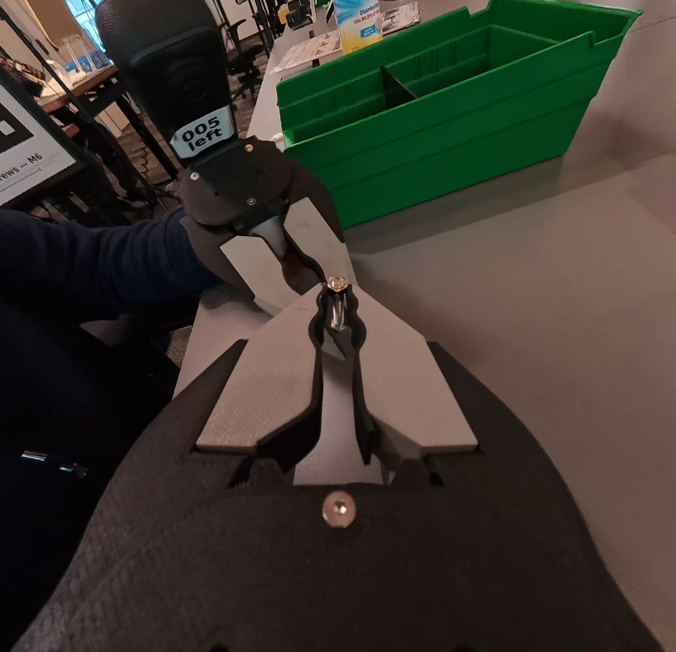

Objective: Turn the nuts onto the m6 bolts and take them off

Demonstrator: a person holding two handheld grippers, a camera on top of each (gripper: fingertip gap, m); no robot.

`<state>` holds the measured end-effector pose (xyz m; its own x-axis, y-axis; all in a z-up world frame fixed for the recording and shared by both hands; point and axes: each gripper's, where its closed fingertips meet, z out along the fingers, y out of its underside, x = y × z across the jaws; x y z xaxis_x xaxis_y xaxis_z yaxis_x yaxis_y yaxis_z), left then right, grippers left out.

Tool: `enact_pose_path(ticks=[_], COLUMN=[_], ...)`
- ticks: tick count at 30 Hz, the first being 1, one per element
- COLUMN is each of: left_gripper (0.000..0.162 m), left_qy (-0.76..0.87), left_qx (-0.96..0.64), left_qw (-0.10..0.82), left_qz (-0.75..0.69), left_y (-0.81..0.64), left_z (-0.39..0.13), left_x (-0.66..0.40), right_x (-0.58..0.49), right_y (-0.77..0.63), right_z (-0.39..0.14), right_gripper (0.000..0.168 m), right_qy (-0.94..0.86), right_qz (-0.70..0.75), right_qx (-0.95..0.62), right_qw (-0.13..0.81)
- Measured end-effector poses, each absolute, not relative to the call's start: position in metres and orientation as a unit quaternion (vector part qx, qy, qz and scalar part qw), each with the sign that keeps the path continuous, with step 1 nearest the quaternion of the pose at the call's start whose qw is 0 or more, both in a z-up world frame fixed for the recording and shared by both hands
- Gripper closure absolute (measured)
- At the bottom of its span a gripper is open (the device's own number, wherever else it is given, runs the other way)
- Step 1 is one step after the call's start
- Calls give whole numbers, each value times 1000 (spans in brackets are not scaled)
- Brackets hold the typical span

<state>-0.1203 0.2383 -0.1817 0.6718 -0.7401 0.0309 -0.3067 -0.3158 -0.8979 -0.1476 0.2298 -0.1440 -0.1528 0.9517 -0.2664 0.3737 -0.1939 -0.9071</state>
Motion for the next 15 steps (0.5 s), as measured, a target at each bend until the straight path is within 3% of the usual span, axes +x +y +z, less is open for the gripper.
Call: enact_pose_path(ticks=[1,6,15], left_gripper=[150,146,155], left_qy=[335,328,316], left_qx=[-777,-770,-748], left_qw=[483,494,518], left_qz=[-225,-237,-269], left_y=[239,238,236], left_z=[-181,-175,-159], left_x=[-121,-121,-120], right_x=[-147,-144,-142], right_y=[230,229,230], right_z=[-144,-145,-142], right_gripper=[162,162,162], right_qy=[-567,-567,-558], right_qz=[506,505,517], right_qx=[-584,-586,-586], right_qw=[286,282,279])
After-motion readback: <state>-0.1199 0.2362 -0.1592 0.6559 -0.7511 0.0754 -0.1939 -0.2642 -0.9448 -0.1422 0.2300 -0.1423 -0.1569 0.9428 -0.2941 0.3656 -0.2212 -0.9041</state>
